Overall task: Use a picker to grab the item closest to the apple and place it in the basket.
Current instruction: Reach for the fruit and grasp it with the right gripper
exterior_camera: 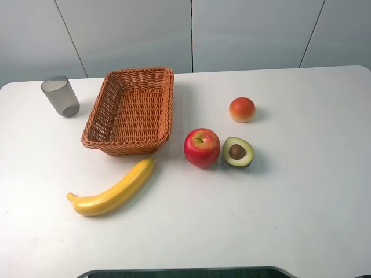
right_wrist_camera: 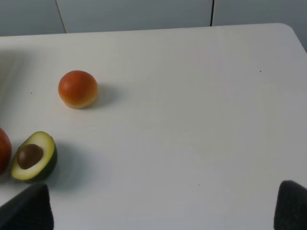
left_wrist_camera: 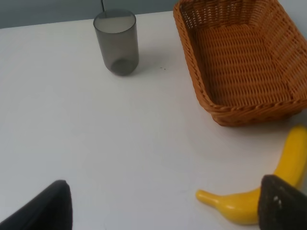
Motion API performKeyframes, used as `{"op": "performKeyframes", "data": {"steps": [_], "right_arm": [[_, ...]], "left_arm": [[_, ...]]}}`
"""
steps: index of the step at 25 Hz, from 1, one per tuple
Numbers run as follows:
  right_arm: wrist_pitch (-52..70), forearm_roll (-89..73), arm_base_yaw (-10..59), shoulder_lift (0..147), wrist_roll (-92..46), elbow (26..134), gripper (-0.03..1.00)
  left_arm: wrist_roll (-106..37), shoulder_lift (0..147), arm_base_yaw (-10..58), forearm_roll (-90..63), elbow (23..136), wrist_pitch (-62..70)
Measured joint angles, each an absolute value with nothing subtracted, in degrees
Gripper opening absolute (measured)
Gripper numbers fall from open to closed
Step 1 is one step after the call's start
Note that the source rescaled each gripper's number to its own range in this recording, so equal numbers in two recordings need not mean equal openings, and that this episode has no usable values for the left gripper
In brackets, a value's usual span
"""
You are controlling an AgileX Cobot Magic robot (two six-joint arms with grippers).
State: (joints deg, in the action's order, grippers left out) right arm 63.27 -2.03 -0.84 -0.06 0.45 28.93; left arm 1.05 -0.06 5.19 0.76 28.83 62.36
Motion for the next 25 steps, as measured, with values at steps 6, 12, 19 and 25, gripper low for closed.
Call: {"op": "performKeyframes", "data": {"steps": [6, 12, 19, 25], "right_arm": [[63.3, -2.0, -0.8, -0.1, 0.6, 28.9, 1.00], [63.3, -2.0, -0.8, -0.1, 0.6, 28.9, 1.00], [63.2, -2.0, -0.8, -0.1, 0.7, 28.9, 1.00], [63.2, -1.9, -0.8, -0.1, 0.7, 28.9, 1.00]], "left_arm": [[1.0, -0.1, 5.2, 0.8, 28.8, 62.4], [1.0, -0.1, 5.2, 0.8, 28.8, 62.4], [1.0, -0.1, 5.2, 0.8, 28.8, 62.4], [1.0, -0.1, 5.2, 0.8, 28.8, 62.4]]}}
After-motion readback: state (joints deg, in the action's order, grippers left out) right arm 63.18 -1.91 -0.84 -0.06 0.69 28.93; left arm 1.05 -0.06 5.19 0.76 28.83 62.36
